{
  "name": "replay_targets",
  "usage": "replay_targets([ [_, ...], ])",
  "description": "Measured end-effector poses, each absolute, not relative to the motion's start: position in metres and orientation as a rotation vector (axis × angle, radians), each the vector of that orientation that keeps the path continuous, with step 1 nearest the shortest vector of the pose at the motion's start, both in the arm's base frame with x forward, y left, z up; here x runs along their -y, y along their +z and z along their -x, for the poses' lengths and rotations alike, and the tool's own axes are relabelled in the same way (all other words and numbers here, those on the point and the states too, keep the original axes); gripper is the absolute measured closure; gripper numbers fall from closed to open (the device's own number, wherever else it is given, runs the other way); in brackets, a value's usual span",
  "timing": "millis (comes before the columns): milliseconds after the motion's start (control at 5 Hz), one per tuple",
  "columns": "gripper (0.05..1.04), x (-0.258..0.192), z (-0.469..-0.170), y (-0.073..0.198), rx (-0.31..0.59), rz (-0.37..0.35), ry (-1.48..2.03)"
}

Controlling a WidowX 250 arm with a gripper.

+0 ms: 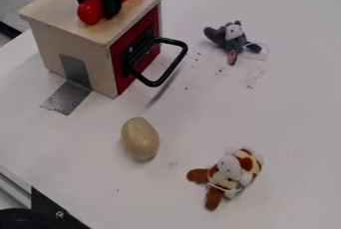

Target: Put the red object on the top of the drawer

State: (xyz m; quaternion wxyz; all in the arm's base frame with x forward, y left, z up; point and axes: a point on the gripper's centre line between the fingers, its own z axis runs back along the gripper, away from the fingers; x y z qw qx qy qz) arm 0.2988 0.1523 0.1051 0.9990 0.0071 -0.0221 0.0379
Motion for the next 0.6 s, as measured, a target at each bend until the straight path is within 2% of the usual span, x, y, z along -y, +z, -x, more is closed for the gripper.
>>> replay_targets([
  [200,0.074,-0.144,-0.295,0.117,0.054,0.024,0.057],
  [400,0.082,-0.139,-0.297,0.149,0.13,0.019,0.059],
  [600,0.083,-0.13,-0.298,0.161,0.142,0.028,0.056],
])
